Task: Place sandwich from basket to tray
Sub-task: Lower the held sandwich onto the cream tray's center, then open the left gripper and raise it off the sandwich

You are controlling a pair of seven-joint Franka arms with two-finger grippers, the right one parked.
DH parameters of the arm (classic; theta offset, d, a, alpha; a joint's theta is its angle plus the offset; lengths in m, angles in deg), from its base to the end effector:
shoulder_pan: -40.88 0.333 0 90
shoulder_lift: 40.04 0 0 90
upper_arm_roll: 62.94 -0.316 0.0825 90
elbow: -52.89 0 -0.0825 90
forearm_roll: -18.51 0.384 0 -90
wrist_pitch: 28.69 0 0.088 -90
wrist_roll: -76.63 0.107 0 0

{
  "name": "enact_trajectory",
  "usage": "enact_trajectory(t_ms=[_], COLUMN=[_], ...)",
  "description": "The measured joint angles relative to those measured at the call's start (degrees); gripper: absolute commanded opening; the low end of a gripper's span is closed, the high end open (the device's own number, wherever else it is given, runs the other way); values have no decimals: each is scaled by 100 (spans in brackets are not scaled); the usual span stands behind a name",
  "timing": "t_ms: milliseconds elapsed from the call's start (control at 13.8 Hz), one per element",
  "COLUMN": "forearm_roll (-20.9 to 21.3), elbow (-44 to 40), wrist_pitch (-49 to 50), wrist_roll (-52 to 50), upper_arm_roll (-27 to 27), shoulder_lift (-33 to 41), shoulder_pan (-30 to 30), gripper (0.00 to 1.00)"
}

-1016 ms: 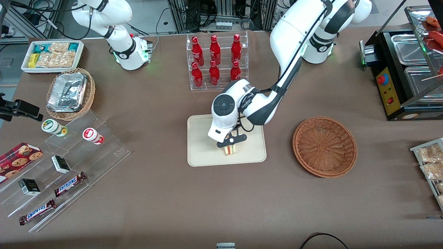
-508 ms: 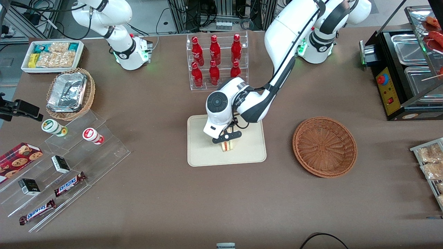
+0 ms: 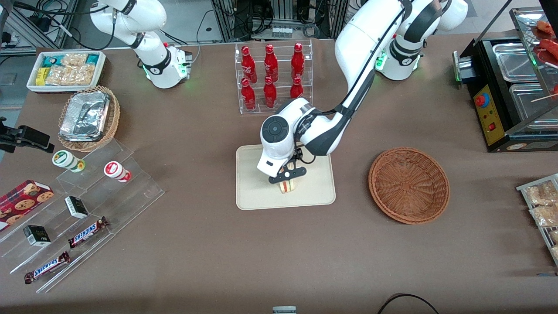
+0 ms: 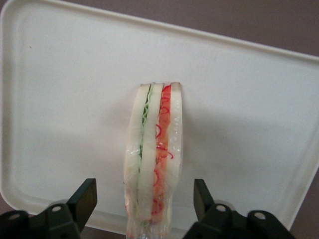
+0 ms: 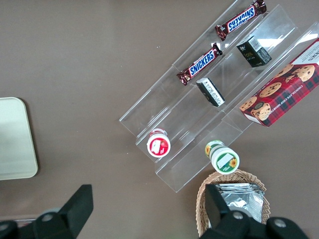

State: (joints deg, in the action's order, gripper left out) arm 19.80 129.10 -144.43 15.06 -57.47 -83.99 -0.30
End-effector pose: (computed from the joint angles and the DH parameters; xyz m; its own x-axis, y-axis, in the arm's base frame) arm 0.5143 -0.5206 0.2699 0.9594 0.2714 -0.0763 0.2688 -0.9622 -0.0429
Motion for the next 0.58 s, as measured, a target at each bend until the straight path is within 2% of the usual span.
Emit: enact_trajectory(t_ms=[363,581], forearm_roll=[7,13], elbow=[-884,-993], wrist_pitch=[1224,1687], wrist_roll=[349,782], upper_arm_roll=[-84,-102], shoulder_lift=[327,623], shoulder_pan=[117,416], gripper=[100,100])
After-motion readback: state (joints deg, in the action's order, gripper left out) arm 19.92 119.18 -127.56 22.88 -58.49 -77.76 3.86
